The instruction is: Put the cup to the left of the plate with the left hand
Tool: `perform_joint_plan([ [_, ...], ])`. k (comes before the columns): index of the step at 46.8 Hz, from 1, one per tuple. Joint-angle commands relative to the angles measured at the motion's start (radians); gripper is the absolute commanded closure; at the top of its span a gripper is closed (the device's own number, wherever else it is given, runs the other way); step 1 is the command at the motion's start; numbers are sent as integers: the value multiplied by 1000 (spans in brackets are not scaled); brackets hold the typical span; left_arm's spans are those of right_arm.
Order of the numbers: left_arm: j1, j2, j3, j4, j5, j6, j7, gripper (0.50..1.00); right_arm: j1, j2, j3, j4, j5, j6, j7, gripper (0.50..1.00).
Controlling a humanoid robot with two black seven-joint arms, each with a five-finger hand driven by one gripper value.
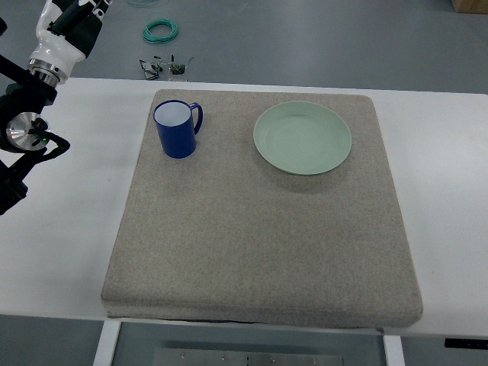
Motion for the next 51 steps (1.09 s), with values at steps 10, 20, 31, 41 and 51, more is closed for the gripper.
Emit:
perform_joint_plan([
  [10, -18, -68, -6, 1, -212, 203, 40, 508, 0, 0, 0, 0, -2, -1, 0, 566],
  [20, -57, -71, -6, 82, -381, 217, 98, 510, 0, 0, 0, 0, 0, 1, 0, 566],
  [31, -152, -115, -7, 240, -418, 244, 124, 516, 0, 0, 0, 0, 0, 1, 0, 566],
  [41, -178, -135, -6, 265, -419, 283, 123, 510, 0, 0, 0, 0, 0, 1, 0, 566],
  [51, -166, -155, 11, 274, -399, 261, 123, 506, 0, 0, 0, 0, 0, 1, 0, 566],
])
